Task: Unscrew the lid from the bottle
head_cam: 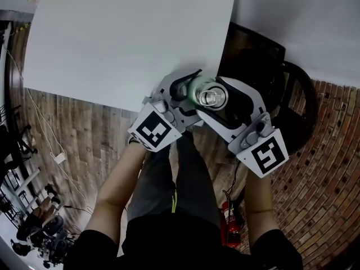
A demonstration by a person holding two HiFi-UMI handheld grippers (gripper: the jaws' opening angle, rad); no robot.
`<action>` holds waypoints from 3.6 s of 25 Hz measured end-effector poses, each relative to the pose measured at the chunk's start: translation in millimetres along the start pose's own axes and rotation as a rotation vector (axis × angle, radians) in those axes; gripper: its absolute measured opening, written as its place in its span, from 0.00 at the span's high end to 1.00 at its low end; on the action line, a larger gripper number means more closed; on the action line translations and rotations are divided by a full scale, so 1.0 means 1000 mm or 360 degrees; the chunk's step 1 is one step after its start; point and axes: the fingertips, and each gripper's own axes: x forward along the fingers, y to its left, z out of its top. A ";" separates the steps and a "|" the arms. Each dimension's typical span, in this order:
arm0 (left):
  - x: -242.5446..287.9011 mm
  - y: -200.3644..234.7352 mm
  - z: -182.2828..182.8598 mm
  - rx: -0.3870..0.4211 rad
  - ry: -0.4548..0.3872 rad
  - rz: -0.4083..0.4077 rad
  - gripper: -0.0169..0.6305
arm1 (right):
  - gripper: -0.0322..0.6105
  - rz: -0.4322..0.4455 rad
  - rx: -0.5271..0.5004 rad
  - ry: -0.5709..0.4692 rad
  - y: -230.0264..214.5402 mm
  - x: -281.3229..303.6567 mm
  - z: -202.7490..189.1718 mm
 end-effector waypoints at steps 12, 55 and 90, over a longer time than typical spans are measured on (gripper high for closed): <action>-0.001 0.001 -0.003 0.0021 0.0045 -0.0031 0.40 | 0.53 -0.0215 0.0294 -0.0044 -0.002 -0.024 0.005; -0.137 0.041 0.078 -0.0080 0.0118 0.0359 0.84 | 0.53 -0.0893 0.0300 0.0013 -0.027 -0.109 0.101; -0.250 0.045 0.240 0.0228 -0.0279 0.0979 0.94 | 0.53 -0.1260 0.0316 -0.0187 -0.064 -0.213 0.157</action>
